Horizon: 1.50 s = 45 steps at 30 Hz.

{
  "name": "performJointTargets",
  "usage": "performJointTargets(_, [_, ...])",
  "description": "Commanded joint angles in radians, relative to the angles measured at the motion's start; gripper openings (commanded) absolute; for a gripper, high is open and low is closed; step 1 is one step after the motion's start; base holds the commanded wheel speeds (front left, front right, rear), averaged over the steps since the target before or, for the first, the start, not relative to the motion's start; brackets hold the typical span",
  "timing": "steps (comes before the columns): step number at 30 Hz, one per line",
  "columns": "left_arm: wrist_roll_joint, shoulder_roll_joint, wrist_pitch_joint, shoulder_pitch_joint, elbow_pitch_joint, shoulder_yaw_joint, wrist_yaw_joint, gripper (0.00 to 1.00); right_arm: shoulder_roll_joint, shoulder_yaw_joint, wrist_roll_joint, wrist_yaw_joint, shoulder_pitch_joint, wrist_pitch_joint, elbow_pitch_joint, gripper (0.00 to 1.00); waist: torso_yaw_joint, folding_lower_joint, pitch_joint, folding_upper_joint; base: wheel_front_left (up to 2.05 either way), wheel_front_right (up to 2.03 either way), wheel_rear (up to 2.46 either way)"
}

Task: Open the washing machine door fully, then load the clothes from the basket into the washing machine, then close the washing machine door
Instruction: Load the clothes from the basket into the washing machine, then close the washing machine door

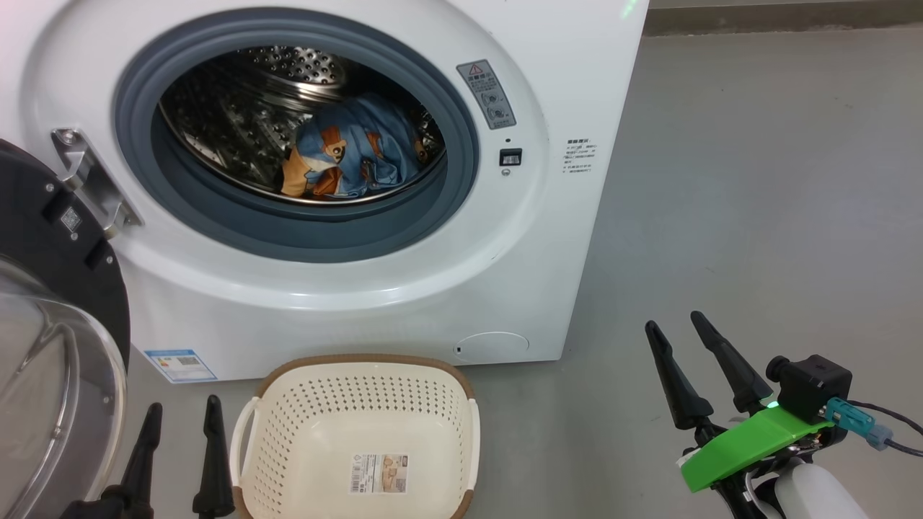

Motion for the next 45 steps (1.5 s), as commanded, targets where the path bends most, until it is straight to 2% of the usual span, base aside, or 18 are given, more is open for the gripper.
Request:
performJointTargets(1, [0.012,0.005,-0.008,-0.018,-0.02,0.038,-0.006,1.0,-0.009,0.02,-0.012,0.002,0.002,-0.012,-0.021,1.0,0.0,0.0,0.0,0.0,0.0,0.0,0.0])
performJointTargets(45, [0.028,-0.004,-0.008,-0.031,-0.012,0.072,-0.025,1.0,-0.011,0.023,-0.005,0.002,-0.005,-0.012,-0.02,1.0,-0.001,0.0,0.003,0.0,-0.02,0.02,0.0])
